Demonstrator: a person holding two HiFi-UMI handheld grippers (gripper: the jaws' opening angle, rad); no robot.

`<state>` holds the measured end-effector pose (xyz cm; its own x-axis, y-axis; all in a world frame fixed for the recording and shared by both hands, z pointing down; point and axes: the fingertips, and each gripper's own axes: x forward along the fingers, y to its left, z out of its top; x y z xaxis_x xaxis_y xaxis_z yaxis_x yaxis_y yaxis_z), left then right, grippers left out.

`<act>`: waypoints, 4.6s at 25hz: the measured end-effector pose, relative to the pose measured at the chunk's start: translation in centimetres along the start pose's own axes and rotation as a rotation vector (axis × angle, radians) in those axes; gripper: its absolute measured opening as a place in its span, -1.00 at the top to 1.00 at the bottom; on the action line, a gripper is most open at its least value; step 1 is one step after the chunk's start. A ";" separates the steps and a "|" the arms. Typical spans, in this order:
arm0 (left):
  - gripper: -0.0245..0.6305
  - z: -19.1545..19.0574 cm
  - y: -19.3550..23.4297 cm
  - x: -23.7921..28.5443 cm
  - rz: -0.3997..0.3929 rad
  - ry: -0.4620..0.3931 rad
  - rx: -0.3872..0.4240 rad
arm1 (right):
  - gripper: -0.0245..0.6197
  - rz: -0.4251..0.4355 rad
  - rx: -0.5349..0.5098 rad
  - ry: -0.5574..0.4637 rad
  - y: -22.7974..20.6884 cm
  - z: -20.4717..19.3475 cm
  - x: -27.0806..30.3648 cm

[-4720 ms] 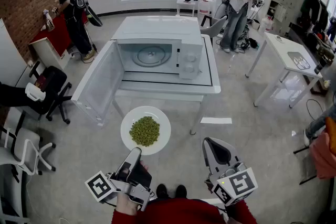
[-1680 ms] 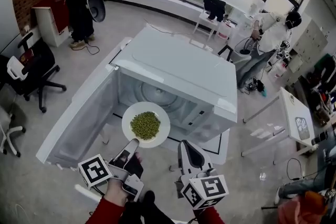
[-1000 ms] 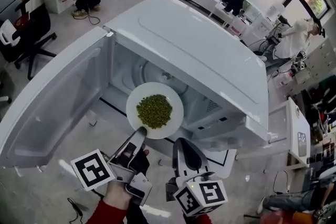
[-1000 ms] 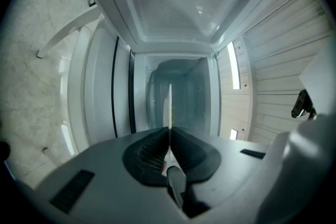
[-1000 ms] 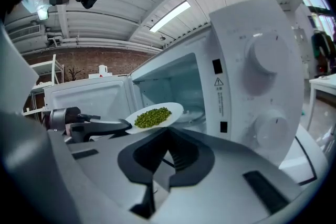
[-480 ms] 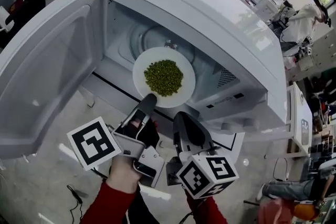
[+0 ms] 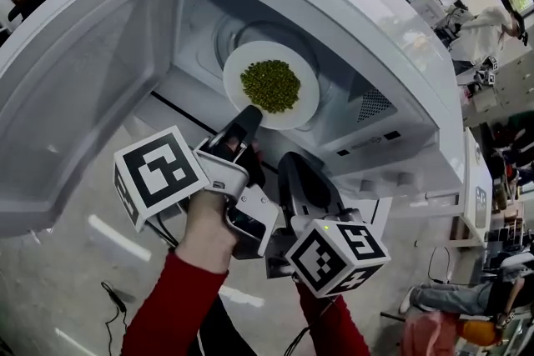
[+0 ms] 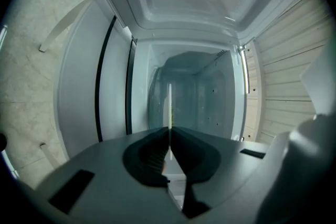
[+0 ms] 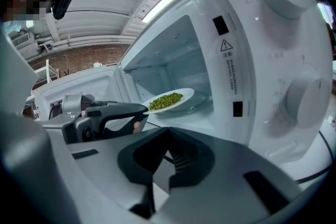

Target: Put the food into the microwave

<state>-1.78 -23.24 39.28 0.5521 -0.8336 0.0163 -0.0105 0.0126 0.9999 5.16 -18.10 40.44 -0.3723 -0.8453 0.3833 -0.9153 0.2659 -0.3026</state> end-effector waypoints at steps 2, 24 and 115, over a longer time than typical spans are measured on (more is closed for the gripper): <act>0.86 0.2 0.1 0.2 0.003 0.004 0.003 | 0.88 0.003 0.004 0.007 0.3 -0.2 0.2; 0.86 1.3 0.8 3.8 0.116 0.045 -0.002 | 0.88 -0.012 0.022 0.026 0.0 0.8 1.8; 0.55 5.4 1.2 7.9 0.595 0.112 1.025 | 0.88 -0.053 -0.088 0.053 -1.3 3.7 3.3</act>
<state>-1.94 -32.76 40.63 0.3039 -0.7931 0.5279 -0.9233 -0.1087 0.3683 5.67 -22.97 38.83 -0.3281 -0.8341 0.4435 -0.9431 0.2627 -0.2038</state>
